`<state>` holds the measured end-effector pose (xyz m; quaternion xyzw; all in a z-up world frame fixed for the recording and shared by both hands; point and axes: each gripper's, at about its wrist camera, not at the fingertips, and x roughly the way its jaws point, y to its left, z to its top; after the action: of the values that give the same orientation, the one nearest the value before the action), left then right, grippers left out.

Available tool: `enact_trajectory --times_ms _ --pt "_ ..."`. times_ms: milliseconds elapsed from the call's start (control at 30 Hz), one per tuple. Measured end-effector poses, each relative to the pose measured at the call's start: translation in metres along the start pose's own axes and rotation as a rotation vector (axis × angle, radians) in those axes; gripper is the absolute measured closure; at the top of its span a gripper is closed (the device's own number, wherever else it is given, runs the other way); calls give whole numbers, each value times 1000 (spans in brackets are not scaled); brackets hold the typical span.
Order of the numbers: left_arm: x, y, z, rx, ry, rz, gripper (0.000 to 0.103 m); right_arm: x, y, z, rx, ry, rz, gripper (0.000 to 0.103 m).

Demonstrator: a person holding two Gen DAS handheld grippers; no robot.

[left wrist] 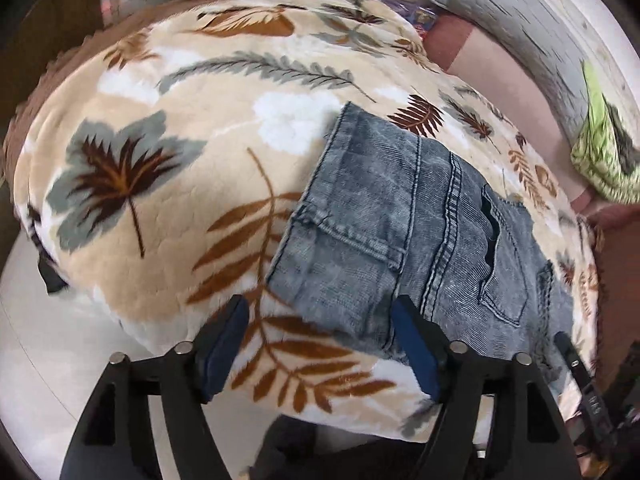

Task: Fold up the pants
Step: 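Press both grippers along the folded jeans edge to flatten it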

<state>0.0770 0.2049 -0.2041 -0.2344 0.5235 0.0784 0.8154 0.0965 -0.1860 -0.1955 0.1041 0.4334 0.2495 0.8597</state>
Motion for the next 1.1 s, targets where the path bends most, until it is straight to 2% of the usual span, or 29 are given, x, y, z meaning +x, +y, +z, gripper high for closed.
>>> enact_trajectory --times_ms 100,300,600,667,733,800,833,867,1067,1100 --pt "1 8 -5 -86 49 -58 26 2 5 -1 -13 1 0 66" --pt "5 16 -4 -215 75 -127 25 0 4 -2 -2 0 10 66" --pt "25 9 6 -270 60 -140 27 -10 0 -1 11 -21 16 66" --pt "29 5 7 -270 42 -168 27 -11 0 -1 10 -17 18 66" --pt "32 2 8 -257 20 -160 27 -10 1 -2 5 -15 17 66" --pt "31 2 9 -255 -14 -157 40 -10 2 -2 0 -15 15 66" --pt "31 0 11 -233 -24 -152 52 -10 2 -2 2 -14 16 66" --pt "32 -2 13 -212 -28 -147 57 -9 2 -2 2 -15 15 66" --pt "33 -5 14 -172 -48 -166 78 0 7 -1 -6 -4 18 66" --pt "31 -7 14 -161 -56 -165 79 4 10 0 -13 0 20 66"
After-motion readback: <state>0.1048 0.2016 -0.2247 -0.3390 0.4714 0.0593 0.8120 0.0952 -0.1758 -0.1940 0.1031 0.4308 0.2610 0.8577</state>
